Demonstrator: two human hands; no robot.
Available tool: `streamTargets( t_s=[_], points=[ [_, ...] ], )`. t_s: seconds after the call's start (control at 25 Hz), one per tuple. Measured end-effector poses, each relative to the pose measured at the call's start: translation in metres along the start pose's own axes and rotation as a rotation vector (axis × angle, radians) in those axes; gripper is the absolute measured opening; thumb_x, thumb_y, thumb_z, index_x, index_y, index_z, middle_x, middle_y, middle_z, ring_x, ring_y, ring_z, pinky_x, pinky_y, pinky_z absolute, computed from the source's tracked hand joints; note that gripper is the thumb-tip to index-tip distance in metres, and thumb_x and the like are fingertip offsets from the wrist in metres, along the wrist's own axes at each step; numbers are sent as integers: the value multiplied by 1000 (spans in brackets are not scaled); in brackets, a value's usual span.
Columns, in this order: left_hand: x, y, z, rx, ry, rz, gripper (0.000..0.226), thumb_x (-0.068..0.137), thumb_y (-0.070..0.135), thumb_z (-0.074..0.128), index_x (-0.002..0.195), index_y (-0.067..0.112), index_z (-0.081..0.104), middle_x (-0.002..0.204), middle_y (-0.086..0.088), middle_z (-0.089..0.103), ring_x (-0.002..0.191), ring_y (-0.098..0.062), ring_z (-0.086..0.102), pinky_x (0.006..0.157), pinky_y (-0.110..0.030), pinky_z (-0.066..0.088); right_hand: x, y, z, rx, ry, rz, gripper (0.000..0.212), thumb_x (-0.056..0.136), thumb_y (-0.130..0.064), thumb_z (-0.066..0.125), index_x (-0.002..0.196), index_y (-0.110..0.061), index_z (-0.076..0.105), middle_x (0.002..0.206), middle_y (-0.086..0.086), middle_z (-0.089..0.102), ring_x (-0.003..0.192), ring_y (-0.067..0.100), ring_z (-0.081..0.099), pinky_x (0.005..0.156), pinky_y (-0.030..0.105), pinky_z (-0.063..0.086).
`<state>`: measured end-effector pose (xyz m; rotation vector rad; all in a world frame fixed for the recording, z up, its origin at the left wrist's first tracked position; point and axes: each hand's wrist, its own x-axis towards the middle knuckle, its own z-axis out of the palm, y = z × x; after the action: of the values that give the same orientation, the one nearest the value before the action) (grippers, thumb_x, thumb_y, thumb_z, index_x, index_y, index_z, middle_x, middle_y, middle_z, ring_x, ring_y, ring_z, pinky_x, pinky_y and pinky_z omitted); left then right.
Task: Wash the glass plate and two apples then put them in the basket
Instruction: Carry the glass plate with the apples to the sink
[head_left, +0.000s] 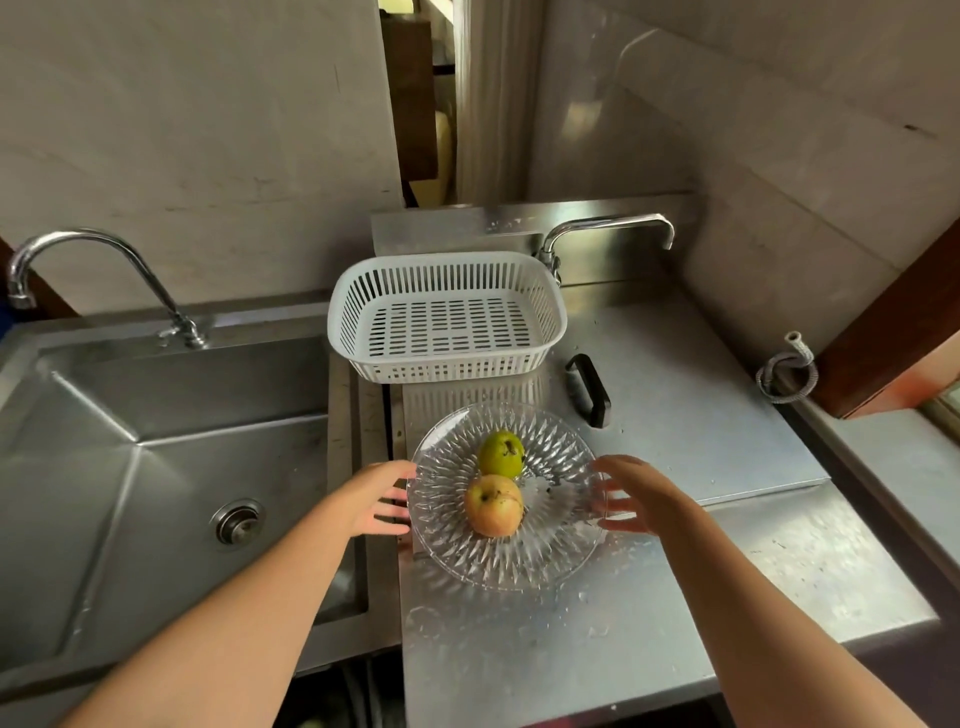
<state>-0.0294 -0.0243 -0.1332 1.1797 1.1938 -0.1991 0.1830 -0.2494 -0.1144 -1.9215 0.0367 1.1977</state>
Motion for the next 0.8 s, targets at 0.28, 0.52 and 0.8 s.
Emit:
streamTargets(
  t_s=[0.28, 0.52, 0.8],
  points=[
    [9, -6, 5, 38, 61, 33, 46, 79, -16, 53, 115, 13, 54, 95, -12, 57, 83, -24, 61, 56, -33, 55, 7, 10, 16, -18, 128, -90, 42, 84, 11, 54, 117, -15, 51, 83, 15, 58, 71, 26, 58, 64, 36, 53],
    [-1, -17, -1, -6, 107, 75, 45, 81, -17, 50, 113, 15, 50, 101, -15, 63, 76, -23, 64, 59, -31, 54, 0, 0, 24, -8, 92, -144, 50, 83, 16, 46, 124, -11, 49, 80, 10, 60, 63, 21, 58, 65, 39, 55],
    [-41, -23, -55, -154, 103, 137, 45, 81, -16, 52, 114, 15, 50, 95, -12, 68, 81, -23, 66, 66, -32, 54, -10, -32, 63, -74, -17, -253, 48, 87, 13, 44, 128, -12, 48, 79, 7, 62, 65, 20, 61, 88, 54, 52]
  ],
)
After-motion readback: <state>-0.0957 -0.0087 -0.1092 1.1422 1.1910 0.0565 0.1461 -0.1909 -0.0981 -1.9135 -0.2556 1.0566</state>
